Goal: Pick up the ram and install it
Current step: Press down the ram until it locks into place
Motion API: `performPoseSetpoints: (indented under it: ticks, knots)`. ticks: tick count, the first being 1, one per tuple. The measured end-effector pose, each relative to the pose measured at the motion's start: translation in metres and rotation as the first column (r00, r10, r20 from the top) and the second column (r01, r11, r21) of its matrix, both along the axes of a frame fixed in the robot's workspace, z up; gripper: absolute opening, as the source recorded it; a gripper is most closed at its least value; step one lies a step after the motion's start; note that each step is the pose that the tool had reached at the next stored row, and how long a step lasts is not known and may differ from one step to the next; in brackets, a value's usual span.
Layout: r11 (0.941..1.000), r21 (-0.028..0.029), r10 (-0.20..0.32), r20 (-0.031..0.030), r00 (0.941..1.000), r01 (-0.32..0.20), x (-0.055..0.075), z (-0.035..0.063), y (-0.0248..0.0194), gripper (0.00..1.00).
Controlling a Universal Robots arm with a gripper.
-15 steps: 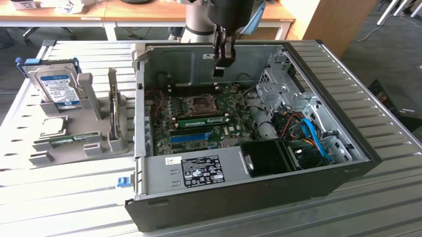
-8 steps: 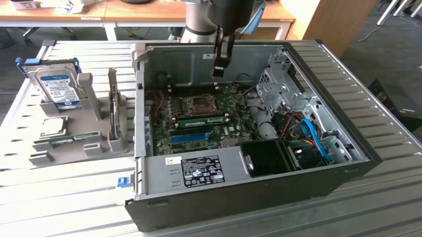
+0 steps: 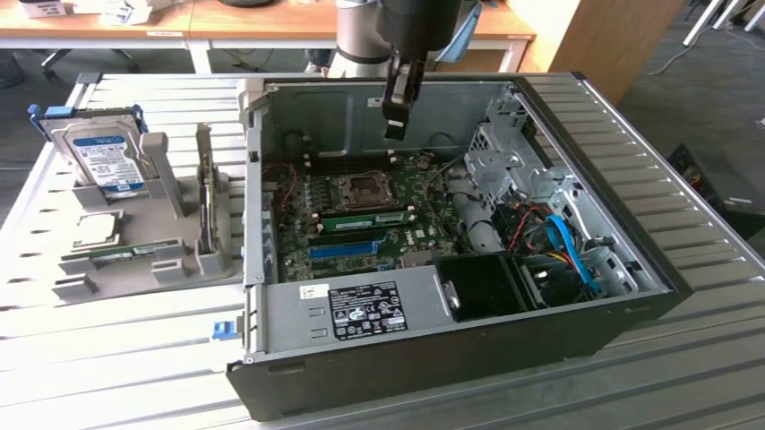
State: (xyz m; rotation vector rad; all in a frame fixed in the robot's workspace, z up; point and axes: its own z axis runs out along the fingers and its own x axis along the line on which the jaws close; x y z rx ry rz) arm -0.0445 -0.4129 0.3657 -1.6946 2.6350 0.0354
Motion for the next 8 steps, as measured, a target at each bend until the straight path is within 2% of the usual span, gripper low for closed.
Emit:
performPoseSetpoints:
  ticks: [4, 8]
  knots:
    - [0.9976, 0.0001, -0.070, 0.0000, 0.9976, 0.070, 0.0000, -0.0003, 0.0000, 0.11]
    - [0.9899, 0.0001, -0.142, 0.0000, 0.9899, 0.142, 0.0000, -0.0007, 0.0000, 0.11]
